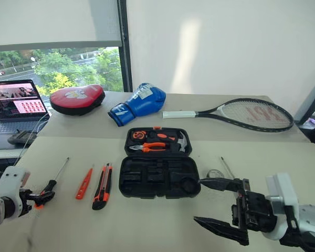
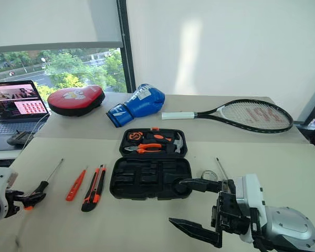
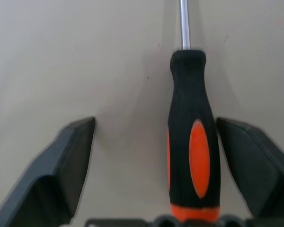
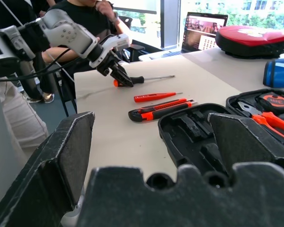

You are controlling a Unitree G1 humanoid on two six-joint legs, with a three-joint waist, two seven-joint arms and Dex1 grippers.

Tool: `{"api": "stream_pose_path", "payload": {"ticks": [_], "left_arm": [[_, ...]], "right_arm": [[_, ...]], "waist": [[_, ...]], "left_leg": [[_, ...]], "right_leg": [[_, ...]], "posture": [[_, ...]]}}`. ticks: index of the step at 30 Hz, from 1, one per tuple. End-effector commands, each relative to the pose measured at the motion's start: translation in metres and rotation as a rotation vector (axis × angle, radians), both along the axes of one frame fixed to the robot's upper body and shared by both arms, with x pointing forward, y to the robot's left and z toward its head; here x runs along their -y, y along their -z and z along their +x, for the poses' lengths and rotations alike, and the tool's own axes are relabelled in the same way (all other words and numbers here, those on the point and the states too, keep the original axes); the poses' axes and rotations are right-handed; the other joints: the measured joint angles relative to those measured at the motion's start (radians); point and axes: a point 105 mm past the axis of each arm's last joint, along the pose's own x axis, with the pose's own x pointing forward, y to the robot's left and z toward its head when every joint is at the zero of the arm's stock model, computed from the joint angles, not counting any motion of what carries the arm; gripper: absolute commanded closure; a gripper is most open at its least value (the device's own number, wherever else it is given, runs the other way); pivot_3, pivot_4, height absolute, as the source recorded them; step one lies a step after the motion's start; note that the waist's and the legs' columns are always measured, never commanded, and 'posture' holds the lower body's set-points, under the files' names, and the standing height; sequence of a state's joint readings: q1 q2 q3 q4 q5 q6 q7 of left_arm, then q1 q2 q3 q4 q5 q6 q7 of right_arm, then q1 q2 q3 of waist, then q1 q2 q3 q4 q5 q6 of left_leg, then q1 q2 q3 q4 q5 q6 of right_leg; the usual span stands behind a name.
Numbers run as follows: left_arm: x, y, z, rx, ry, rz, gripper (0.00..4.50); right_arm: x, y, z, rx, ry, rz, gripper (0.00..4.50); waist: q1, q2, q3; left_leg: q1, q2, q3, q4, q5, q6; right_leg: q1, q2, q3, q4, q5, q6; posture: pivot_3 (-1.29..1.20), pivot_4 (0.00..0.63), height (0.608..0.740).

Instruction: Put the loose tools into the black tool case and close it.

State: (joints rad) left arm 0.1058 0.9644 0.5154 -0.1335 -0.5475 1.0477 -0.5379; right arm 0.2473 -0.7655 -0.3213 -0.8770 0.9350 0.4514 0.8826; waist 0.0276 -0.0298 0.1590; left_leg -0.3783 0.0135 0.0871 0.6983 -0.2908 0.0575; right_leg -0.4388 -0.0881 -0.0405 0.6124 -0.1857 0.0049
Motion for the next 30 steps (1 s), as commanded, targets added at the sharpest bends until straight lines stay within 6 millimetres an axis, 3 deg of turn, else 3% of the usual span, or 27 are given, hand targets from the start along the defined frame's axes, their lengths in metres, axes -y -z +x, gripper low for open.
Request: {"api": "stream_pose_path", "payload": {"ticks": [1, 4, 5, 7, 9, 11, 13, 16, 18, 22, 27, 30], "left_arm": [[0.003, 0.000, 0.005, -0.011, 0.045, -0.012, 1.97], [0.007, -0.016, 0.019, 0.106, 0.075, -0.043, 3.14], [0.019, -0.037, 0.033, 0.230, 0.123, -0.105, 3.51], [0.049, -0.075, 0.052, 0.387, 0.265, -0.202, 3.63], [0.093, -0.093, 0.060, 0.396, 0.495, -0.231, 3.63], [0.146, -0.101, 0.061, 0.356, 0.778, -0.240, 3.63], [0.194, -0.097, 0.071, 0.325, 1.036, -0.139, 3.63], [0.230, -0.090, 0.090, 0.299, 1.226, -0.031, 3.63], [0.256, -0.079, 0.114, 0.270, 1.309, 0.039, 3.63], [0.271, -0.068, 0.133, 0.233, 1.416, 0.159, 3.63], [0.265, -0.050, 0.140, 0.131, 1.495, 0.265, 3.63], [0.261, -0.051, 0.146, 0.117, 1.453, 0.274, 3.63]], "right_arm": [[-0.003, -0.004, -0.002, 0.038, 0.008, -0.014, 0.00], [-0.003, -0.004, -0.001, 0.042, 0.035, -0.006, 0.00], [-0.003, -0.004, -0.001, 0.044, 0.049, -0.005, 0.00], [-0.002, -0.003, -0.002, 0.046, 0.081, -0.004, 0.00], [0.001, -0.003, -0.001, 0.048, 0.130, 0.007, 0.00], [0.006, -0.001, 0.000, 0.047, 0.196, 0.000, 0.00], [0.016, 0.001, 0.003, 0.048, 0.292, 0.012, 0.00], [0.024, -0.002, 0.003, 0.070, 0.373, 0.009, 0.00], [0.029, -0.006, -0.004, 0.097, 0.411, -0.008, 0.00], [0.032, -0.005, -0.011, 0.097, 0.446, -0.007, 0.00], [0.036, -0.002, -0.019, 0.100, 0.496, 0.001, 0.00], [0.036, 0.000, -0.023, 0.103, 0.523, 0.005, 0.00]], "waist": [[0.000, 0.000, 0.000], [0.004, 0.000, 0.000], [0.006, 0.000, 0.000], [0.020, -0.002, 0.000], [0.026, -0.008, -0.001], [0.027, -0.011, -0.004], [0.028, -0.009, -0.005], [0.024, -0.007, -0.006], [0.011, -0.007, -0.006], [-0.004, -0.008, -0.006], [-0.015, -0.008, -0.006], [-0.014, -0.008, -0.006]], "left_leg": [[0.000, 0.000, 0.000, 0.000, 0.000, 0.000], [0.001, 0.000, 0.000, -0.001, 0.000, -0.001], [0.001, 0.000, 0.000, -0.001, 0.000, -0.001], [0.000, 0.000, 0.000, 0.000, 0.000, -0.001], [-0.007, 0.000, -0.004, 0.004, 0.002, -0.004], [-0.006, 0.000, -0.004, 0.004, 0.005, -0.009], [-0.005, -0.002, -0.002, 0.004, 0.004, -0.008], [-0.003, -0.007, 0.001, 0.004, 0.004, -0.004], [-0.004, -0.009, 0.003, 0.005, 0.002, 0.003], [-0.006, -0.012, 0.001, 0.007, -0.001, 0.009], [-0.007, -0.009, 0.001, 0.007, -0.002, 0.011], [-0.007, -0.009, 0.000, 0.008, -0.003, 0.013]], "right_leg": [[0.000, -0.001, 0.000, 0.000, 0.000, 0.000], [0.000, -0.002, 0.000, 0.001, 0.000, -0.001], [0.000, -0.002, 0.000, 0.001, 0.000, -0.001], [0.000, -0.003, 0.000, 0.000, 0.000, -0.001], [-0.003, -0.002, -0.005, 0.002, 0.001, -0.001], [-0.001, -0.002, -0.006, 0.001, 0.002, -0.002], [0.000, -0.002, -0.004, 0.000, 0.002, -0.002], [0.003, -0.003, 0.000, -0.001, 0.000, 0.001], [0.002, -0.003, 0.003, -0.001, 0.001, 0.002], [0.001, 0.000, 0.003, -0.001, 0.000, 0.005], [0.000, -0.001, 0.004, 0.000, -0.002, 0.008], [0.000, -0.003, 0.003, 0.000, -0.003, 0.009]], "posture": [[0.00, 0.150, 0.740], [0.00, 0.150, 0.740], [0.00, 0.150, 0.740], [0.00, 0.150, 0.740], [0.00, 0.150, 0.740], [0.00, 0.150, 0.740], [0.00, 0.150, 0.740], [0.00, 0.150, 0.740], [0.00, 0.150, 0.740], [0.00, 0.150, 0.740], [0.00, 0.150, 0.740], [0.00, 0.150, 0.740]]}}
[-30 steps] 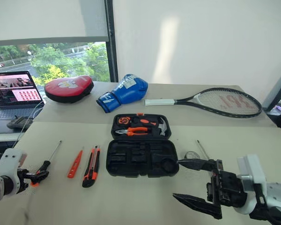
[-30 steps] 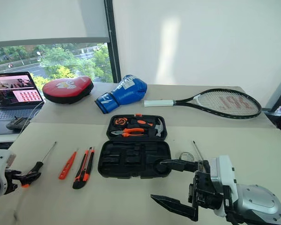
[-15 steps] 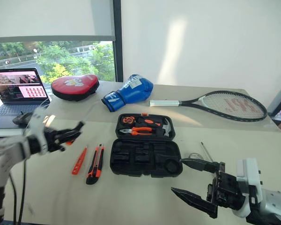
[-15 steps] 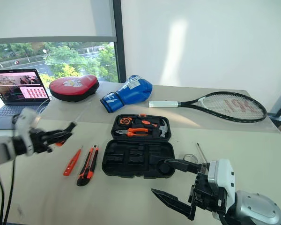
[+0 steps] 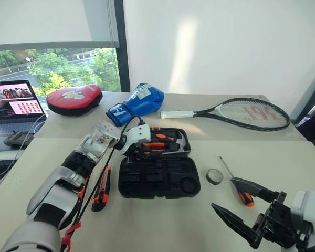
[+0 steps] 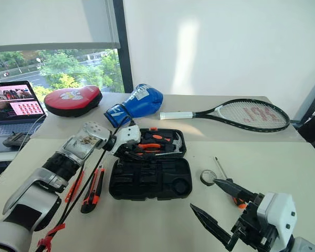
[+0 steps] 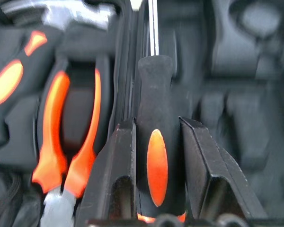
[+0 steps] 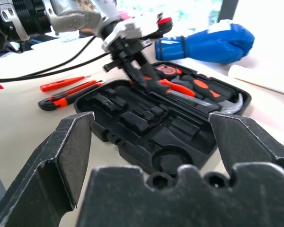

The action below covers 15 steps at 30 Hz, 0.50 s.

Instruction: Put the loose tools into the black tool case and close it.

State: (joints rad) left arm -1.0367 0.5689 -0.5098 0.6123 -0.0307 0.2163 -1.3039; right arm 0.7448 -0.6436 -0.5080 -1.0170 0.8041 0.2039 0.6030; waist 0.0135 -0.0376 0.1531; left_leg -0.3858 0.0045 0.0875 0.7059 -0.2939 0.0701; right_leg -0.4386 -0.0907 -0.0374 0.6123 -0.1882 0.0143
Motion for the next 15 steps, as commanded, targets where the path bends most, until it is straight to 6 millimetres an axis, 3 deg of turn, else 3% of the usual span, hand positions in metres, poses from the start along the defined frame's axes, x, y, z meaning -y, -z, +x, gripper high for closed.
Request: {"api": "stream_pose_path", "payload": {"ticks": [1, 10, 15], "left_arm": [[-0.001, -0.014, 0.007, 0.042, -0.003, 0.022, 3.63], [-0.025, 0.001, -0.005, -0.002, 0.021, 0.109, 3.63], [-0.015, -0.003, -0.012, -0.008, 0.059, 0.067, 3.63]], "right_arm": [[-0.006, -0.008, -0.006, 0.073, 0.005, 0.007, 0.00], [-0.010, -0.005, -0.010, 0.069, 0.011, 0.006, 0.00], [-0.010, -0.006, -0.012, 0.070, -0.016, -0.003, 0.00]], "waist": [[0.001, 0.000, 0.000], [0.000, 0.000, 0.000], [0.000, 0.000, 0.000]], "left_leg": [[-0.001, 0.000, 0.000, 0.001, 0.000, 0.001], [-0.004, 0.000, 0.000, 0.009, -0.004, 0.005], [-0.003, 0.000, 0.000, 0.009, -0.005, 0.005]], "right_leg": [[0.000, 0.000, 0.000, 0.000, 0.000, 0.001], [0.000, -0.002, 0.000, 0.001, 0.000, 0.004], [0.000, -0.002, 0.000, 0.001, 0.000, 0.004]], "posture": [[0.00, 0.150, 0.740], [0.00, 0.150, 0.740], [0.00, 0.150, 0.740]]}}
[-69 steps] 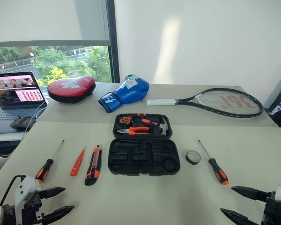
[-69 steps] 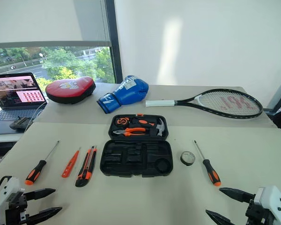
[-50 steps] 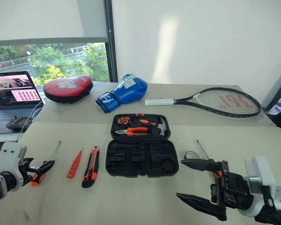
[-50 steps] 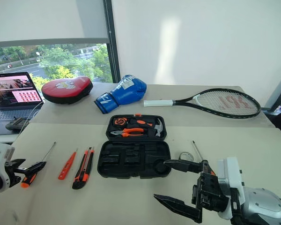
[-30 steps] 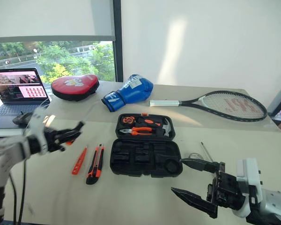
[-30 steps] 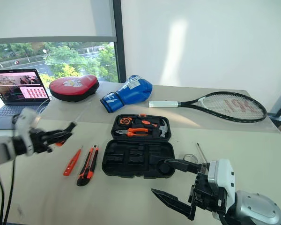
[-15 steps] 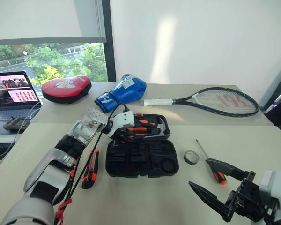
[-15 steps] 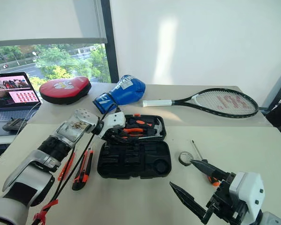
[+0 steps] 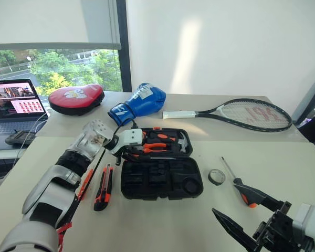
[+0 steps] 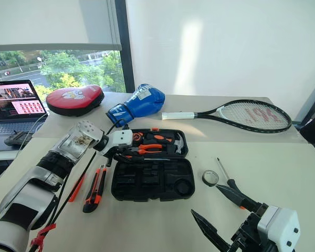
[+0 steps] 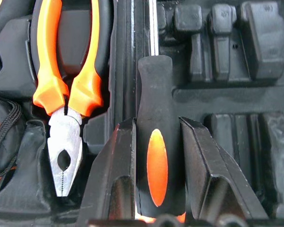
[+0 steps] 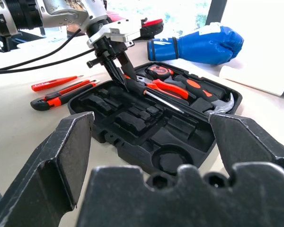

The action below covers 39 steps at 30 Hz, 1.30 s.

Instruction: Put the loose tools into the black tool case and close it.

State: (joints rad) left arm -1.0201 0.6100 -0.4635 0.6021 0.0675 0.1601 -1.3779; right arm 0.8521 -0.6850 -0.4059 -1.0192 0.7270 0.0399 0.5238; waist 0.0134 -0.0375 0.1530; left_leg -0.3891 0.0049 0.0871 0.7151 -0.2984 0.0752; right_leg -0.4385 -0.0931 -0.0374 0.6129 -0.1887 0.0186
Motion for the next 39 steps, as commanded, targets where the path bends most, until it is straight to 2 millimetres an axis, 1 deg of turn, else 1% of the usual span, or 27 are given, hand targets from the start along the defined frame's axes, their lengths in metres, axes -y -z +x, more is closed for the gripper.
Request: {"api": "stream_pose_path", "payload": {"ticks": [1, 3, 6, 10, 13, 14, 16, 18, 20, 22, 25, 28, 32, 37, 39], "left_arm": [[0.011, -0.002, -0.013, -0.049, 0.044, -0.030, 3.63], [0.014, -0.005, -0.020, -0.081, 0.029, -0.044, 3.63], [0.012, -0.007, -0.023, -0.083, -0.002, -0.033, 3.63], [0.018, -0.015, -0.028, -0.100, -0.028, -0.080, 3.63], [0.023, -0.025, -0.029, -0.100, -0.040, -0.106, 3.63], [0.024, -0.027, -0.030, -0.103, -0.041, -0.110, 3.63], [0.026, -0.029, -0.032, -0.113, -0.047, -0.113, 3.63], [0.027, -0.024, -0.034, -0.135, -0.063, -0.105, 3.63], [0.025, -0.014, -0.035, -0.145, -0.087, -0.087, 3.63], [0.025, -0.006, -0.036, -0.172, -0.114, -0.088, 3.63], [0.020, 0.006, -0.029, -0.136, -0.159, -0.065, 3.63], [0.020, 0.011, -0.025, -0.127, -0.164, -0.055, 3.63], [0.026, 0.016, -0.026, -0.137, -0.144, -0.052, 3.63], [0.029, 0.017, -0.015, -0.116, -0.168, -0.048, 3.63], [0.030, 0.008, -0.015, -0.108, -0.138, -0.075, 2.63]], "right_arm": [[-0.005, -0.012, -0.006, 0.052, -0.049, -0.003, 0.00], [-0.006, -0.012, -0.009, 0.042, -0.076, -0.001, 0.00], [-0.006, -0.012, -0.011, 0.022, -0.099, -0.009, 0.00], [-0.001, -0.015, -0.009, 0.006, -0.113, -0.020, 0.00], [0.013, -0.017, 0.000, -0.033, -0.144, -0.064, 0.00], [0.021, -0.020, 0.007, -0.039, -0.151, -0.079, 0.00], [0.036, -0.034, 0.021, -0.036, -0.172, -0.096, 0.00], [0.043, -0.045, 0.030, -0.040, -0.220, -0.105, 0.00], [0.046, -0.055, 0.035, -0.072, -0.281, -0.104, 0.00], [0.047, -0.061, 0.037, -0.096, -0.326, -0.093, 0.00], [0.046, -0.066, 0.039, -0.099, -0.364, -0.110, 0.00], [0.046, -0.068, 0.041, -0.097, -0.378, -0.138, 0.00], [0.045, -0.068, 0.041, -0.100, -0.385, -0.143, 0.00], [0.043, -0.066, 0.038, -0.099, -0.385, -0.157, 0.00], [0.041, -0.065, 0.037, -0.097, -0.386, -0.159, 0.00]], "waist": [[0.000, 0.000, 0.000], [0.000, 0.000, 0.000], [0.001, 0.000, 0.000], [0.002, 0.000, 0.000], [0.003, 0.000, 0.000], [0.003, 0.000, 0.000], [0.001, 0.000, 0.000], [0.001, 0.000, 0.000], [0.003, 0.000, 0.000], [0.008, 0.000, 0.000], [0.014, 0.000, 0.000], [0.019, 0.000, 0.000], [0.024, 0.000, 0.000], [0.030, 0.000, 0.000], [0.031, 0.000, 0.000]], "left_leg": [[0.000, 0.000, 0.000, 0.000, 0.000, 0.000], [0.000, 0.000, 0.000, 0.000, 0.000, 0.000], [0.000, 0.000, 0.000, 0.000, 0.000, 0.001], [0.000, 0.000, 0.000, 0.001, 0.000, 0.001], [0.000, 0.000, 0.000, 0.003, -0.001, 0.001], [0.000, 0.000, 0.000, 0.004, -0.001, 0.001], [0.000, 0.000, 0.000, 0.006, -0.001, 0.002], [0.000, 0.000, 0.000, 0.007, -0.002, 0.003], [0.000, 0.000, 0.000, 0.007, -0.002, 0.003], [0.000, 0.000, -0.001, 0.005, -0.001, 0.003], [0.000, 0.000, -0.002, 0.003, -0.001, 0.002], [-0.002, -0.001, -0.002, 0.003, -0.001, 0.002], [-0.003, -0.002, -0.002, 0.007, -0.003, 0.005], [-0.003, -0.002, -0.002, 0.010, -0.004, 0.007], [-0.004, -0.002, -0.002, 0.012, -0.004, 0.007]], "right_leg": [[0.000, 0.000, 0.000, 0.000, 0.000, 0.000], [0.000, 0.000, 0.000, 0.000, 0.000, 0.000], [0.000, 0.000, 0.000, 0.000, 0.000, 0.001], [0.001, 0.000, 0.000, 0.000, 0.000, 0.001], [0.001, 0.000, 0.000, 0.001, 0.000, 0.001], [0.001, 0.000, 0.000, 0.001, 0.000, 0.001], [0.002, 0.000, 0.001, 0.001, 0.000, 0.001], [0.002, 0.000, 0.002, 0.000, 0.001, -0.001], [0.002, 0.000, 0.002, 0.000, 0.002, -0.002], [0.002, 0.001, 0.002, 0.000, 0.003, 0.001], [0.001, 0.001, 0.000, 0.000, 0.003, 0.001], [0.001, 0.000, 0.000, -0.001, 0.003, 0.002], [0.002, -0.002, 0.001, -0.002, 0.004, 0.003], [0.003, -0.003, 0.000, -0.001, 0.005, 0.005], [0.003, -0.004, 0.000, -0.001, 0.005, 0.006]], "posture": [[0.00, 0.150, 0.740], [0.00, 0.150, 0.740], [0.00, 0.150, 0.740], [0.00, 0.150, 0.740], [0.00, 0.150, 0.740], [0.00, 0.150, 0.740], [0.00, 0.150, 0.740], [0.00, 0.150, 0.740], [0.00, 0.150, 0.740], [0.00, 0.150, 0.740], [0.00, 0.150, 0.740], [0.00, 0.150, 0.740], [0.00, 0.150, 0.740], [0.00, 0.150, 0.740], [0.00, 0.150, 0.740]]}}
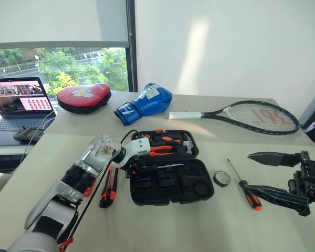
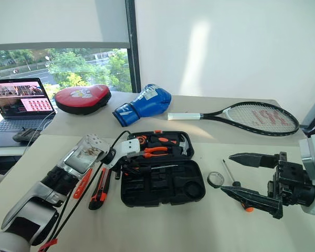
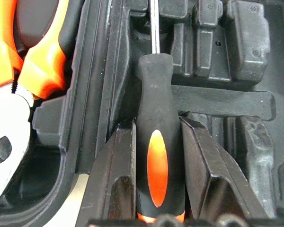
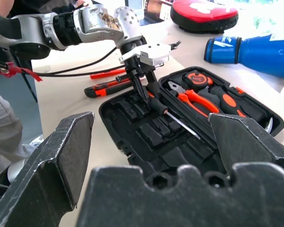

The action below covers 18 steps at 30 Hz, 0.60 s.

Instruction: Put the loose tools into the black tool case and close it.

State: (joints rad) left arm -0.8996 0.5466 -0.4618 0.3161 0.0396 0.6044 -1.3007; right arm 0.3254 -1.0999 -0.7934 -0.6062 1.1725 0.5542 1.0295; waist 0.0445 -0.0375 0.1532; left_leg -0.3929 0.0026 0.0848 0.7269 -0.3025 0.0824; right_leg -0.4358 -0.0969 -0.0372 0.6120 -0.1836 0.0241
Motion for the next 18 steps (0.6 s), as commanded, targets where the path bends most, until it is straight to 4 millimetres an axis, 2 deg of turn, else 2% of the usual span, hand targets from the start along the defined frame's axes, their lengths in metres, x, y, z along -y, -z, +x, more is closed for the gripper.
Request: {"api": "stream_pose_path", "payload": {"ticks": [1, 3, 4, 5, 7, 8, 9, 10, 11, 12, 14, 18], "left_arm": [[0.001, -0.022, 0.006, 0.080, 0.027, -0.027, 2.48], [0.005, -0.035, 0.007, 0.119, 0.036, -0.095, 1.71], [0.008, -0.049, 0.005, 0.131, 0.034, -0.186, 1.38], [0.010, -0.064, 0.002, 0.129, 0.033, -0.285, 1.50], [0.005, -0.078, -0.007, 0.107, 0.034, -0.399, 1.79], [0.002, -0.078, -0.011, 0.094, 0.030, -0.425, 2.12], [0.002, -0.075, -0.014, 0.086, 0.012, -0.449, 2.61], [0.003, -0.072, -0.016, 0.082, -0.004, -0.474, 2.89], [0.008, -0.066, -0.016, 0.088, -0.031, -0.501, 3.24], [0.013, -0.059, -0.013, 0.103, -0.071, -0.520, 3.78], [0.028, -0.043, -0.009, 0.127, -0.133, -0.545, 4.45], [0.038, -0.006, -0.001, 0.170, -0.259, -0.475, 4.45]], "right_arm": [[-0.003, -0.005, -0.005, 0.035, -0.009, -0.015, 0.00], [-0.004, -0.004, -0.006, 0.036, -0.008, -0.015, 0.00], [-0.005, -0.004, -0.007, 0.039, -0.006, -0.017, 0.00], [-0.005, -0.003, -0.008, 0.043, -0.002, -0.015, 0.00], [-0.006, -0.002, -0.010, 0.048, 0.005, -0.012, 0.00], [-0.007, -0.001, -0.011, 0.049, 0.009, -0.008, 0.00], [-0.008, 0.000, -0.011, 0.050, 0.013, -0.002, 0.00], [-0.009, 0.001, -0.012, 0.052, 0.017, 0.005, 0.00], [-0.010, 0.002, -0.012, 0.053, 0.020, 0.010, 0.00], [-0.012, 0.003, -0.012, 0.053, 0.021, 0.017, 0.00], [-0.017, 0.004, -0.013, 0.054, 0.022, 0.030, 0.00], [-0.021, 0.004, -0.014, 0.053, 0.021, 0.034, 0.00]], "waist": [[0.000, 0.000, 0.000], [-0.002, 0.000, 0.000], [-0.002, 0.000, 0.000], [-0.003, 0.000, 0.000], [-0.005, 0.000, 0.000], [-0.007, 0.001, 0.000], [-0.007, 0.001, -0.001], [-0.008, 0.003, -0.002], [-0.008, 0.005, -0.003], [-0.008, 0.007, -0.004], [-0.001, 0.007, -0.004], [0.000, 0.005, -0.003]], "left_leg": [[0.000, 0.000, 0.000, 0.000, 0.000, 0.000], [0.000, 0.000, 0.000, 0.001, 0.000, 0.000], [0.000, 0.000, 0.000, 0.001, 0.000, 0.000], [0.000, 0.001, 0.000, 0.001, 0.000, 0.000], [-0.004, 0.001, -0.001, 0.002, 0.000, 0.000], [-0.005, 0.002, -0.001, 0.002, 0.000, 0.000], [-0.004, 0.002, -0.001, 0.002, 0.001, -0.001], [-0.004, 0.002, -0.002, 0.002, 0.001, -0.002], [-0.003, 0.002, -0.001, 0.002, 0.003, -0.006], [-0.002, 0.002, -0.001, 0.002, 0.003, -0.006], [-0.002, 0.000, -0.001, 0.002, 0.003, -0.005], [-0.003, -0.004, -0.002, 0.003, -0.001, 0.003]], "right_leg": [[0.000, 0.000, 0.000, 0.000, 0.000, 0.001], [0.001, -0.001, 0.000, 0.000, 0.001, 0.001], [0.000, -0.002, 0.000, 0.000, 0.001, 0.000], [0.000, -0.002, 0.000, 0.000, 0.001, 0.000], [-0.003, -0.002, 0.000, 0.001, 0.002, 0.001], [-0.003, -0.002, 0.000, 0.000, 0.002, 0.001], [-0.003, -0.002, 0.000, 0.001, 0.002, 0.001], [-0.003, -0.002, 0.000, 0.001, 0.002, 0.001], [-0.002, -0.002, -0.001, 0.001, 0.002, 0.001], [-0.001, -0.002, 0.000, 0.001, 0.001, 0.002], [0.000, -0.002, 0.000, 0.001, 0.001, 0.002], [0.000, -0.007, -0.001, 0.000, 0.003, 0.005]], "posture": [[0.00, 0.150, 0.740], [0.00, 0.150, 0.740], [0.00, 0.150, 0.740], [0.00, 0.150, 0.740], [0.00, 0.150, 0.740], [0.00, 0.150, 0.740], [0.00, 0.150, 0.740], [0.00, 0.150, 0.740], [0.00, 0.150, 0.740], [0.00, 0.150, 0.740], [0.00, 0.150, 0.740], [0.00, 0.150, 0.740]]}}
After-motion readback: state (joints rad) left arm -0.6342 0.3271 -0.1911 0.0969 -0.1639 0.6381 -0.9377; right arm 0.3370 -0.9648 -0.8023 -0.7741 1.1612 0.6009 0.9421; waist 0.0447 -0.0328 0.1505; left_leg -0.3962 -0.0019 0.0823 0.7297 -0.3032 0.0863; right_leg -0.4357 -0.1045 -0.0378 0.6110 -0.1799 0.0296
